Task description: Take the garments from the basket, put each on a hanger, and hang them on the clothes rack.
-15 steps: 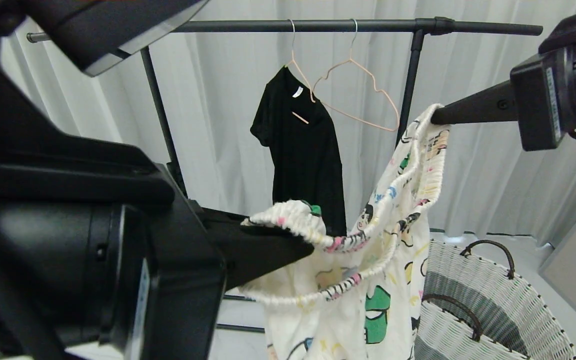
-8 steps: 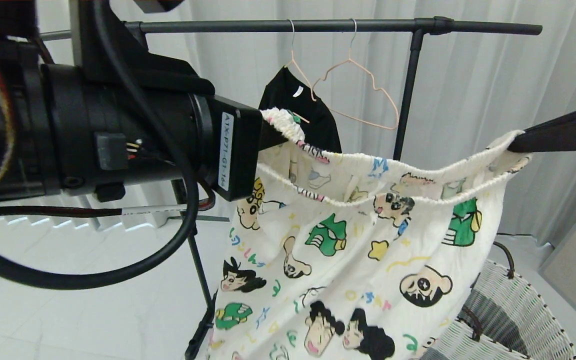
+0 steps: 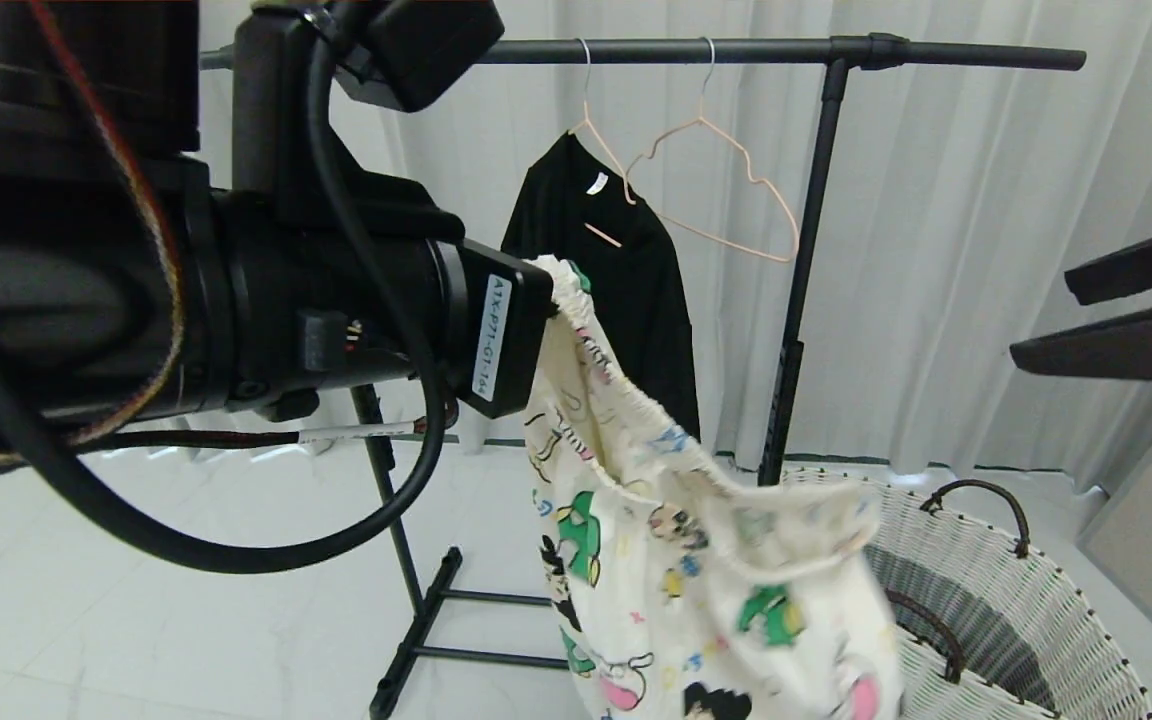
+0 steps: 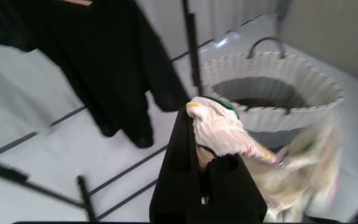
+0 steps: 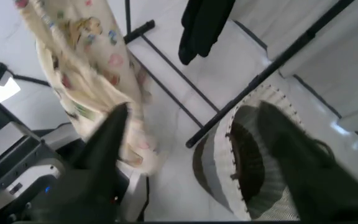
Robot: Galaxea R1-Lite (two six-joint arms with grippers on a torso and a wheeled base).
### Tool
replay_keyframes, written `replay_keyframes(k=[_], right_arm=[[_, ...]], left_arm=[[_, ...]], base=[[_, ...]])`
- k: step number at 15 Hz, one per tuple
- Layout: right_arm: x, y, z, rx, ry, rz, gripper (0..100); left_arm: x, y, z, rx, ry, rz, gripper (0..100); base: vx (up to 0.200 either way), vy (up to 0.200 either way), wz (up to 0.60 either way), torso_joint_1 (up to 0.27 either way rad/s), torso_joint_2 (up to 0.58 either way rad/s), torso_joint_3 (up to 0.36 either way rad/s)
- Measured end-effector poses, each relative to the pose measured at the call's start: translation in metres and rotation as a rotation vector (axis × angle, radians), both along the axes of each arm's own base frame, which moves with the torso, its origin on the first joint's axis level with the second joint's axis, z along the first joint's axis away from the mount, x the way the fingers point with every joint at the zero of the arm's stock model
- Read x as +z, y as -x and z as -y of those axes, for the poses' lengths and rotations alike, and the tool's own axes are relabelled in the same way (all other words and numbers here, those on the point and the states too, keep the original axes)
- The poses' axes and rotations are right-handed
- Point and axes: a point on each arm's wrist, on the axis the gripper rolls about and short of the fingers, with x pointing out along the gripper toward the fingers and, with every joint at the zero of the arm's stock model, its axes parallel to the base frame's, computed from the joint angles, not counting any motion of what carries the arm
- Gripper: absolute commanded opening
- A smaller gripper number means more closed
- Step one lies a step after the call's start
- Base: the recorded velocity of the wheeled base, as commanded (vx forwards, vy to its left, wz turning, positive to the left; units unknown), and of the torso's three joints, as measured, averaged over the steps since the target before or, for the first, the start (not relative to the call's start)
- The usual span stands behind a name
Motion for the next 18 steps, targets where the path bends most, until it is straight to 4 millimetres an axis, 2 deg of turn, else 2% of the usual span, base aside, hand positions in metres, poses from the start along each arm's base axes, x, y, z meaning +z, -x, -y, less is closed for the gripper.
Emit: replay_keyframes(k=[3,5,6,10,12,13,15,18], right_arm=[[-0.004,0.004,0.015,-0.083,-0.049,-0.041,100],[-0.006,0.0,0.031,-0.218,-0.08,-0.054,100],[-0.01,-0.003,0.039,-0.298,-0.067,-0.052,100],[-0.058,-0.01,0.065,-0.615,0.095,-0.098,100],[-0.076,-0.01,0.071,-0.685,0.121,-0.086,100],[-0.084,-0.009,0.073,-0.706,0.132,-0.08,100],[-0.093,-0.007,0.075,-0.718,0.144,-0.084,100],[-0.094,-0.007,0.075,-0.719,0.113,-0.07,100]], left_arm=[[-0.016,-0.002,-0.001,0.06,-0.102,0.01,0],[-0.03,-0.001,-0.014,0.098,-0.205,0.01,0],[-0.037,0.001,-0.026,0.113,-0.27,-0.002,0],[-0.061,0.023,-0.104,0.314,-0.418,-0.095,0],[-0.074,0.039,-0.136,0.447,-0.403,-0.143,0],[-0.081,0.049,-0.149,0.522,-0.343,-0.182,0],[-0.085,0.062,-0.161,0.603,-0.2,-0.225,0],[-0.086,0.071,-0.166,0.658,-0.124,-0.232,0]], base=[[0.0,0.0,0.0,0.0,0.0,0.0],[0.0,0.0,0.0,0.0,0.0,0.0],[0.0,0.0,0.0,0.0,0.0,0.0],[0.0,0.0,0.0,0.0,0.0,0.0],[0.0,0.0,0.0,0.0,0.0,0.0],[0.0,0.0,0.0,0.0,0.0,0.0],[0.0,0.0,0.0,0.0,0.0,0.0],[0.0,0.0,0.0,0.0,0.0,0.0]])
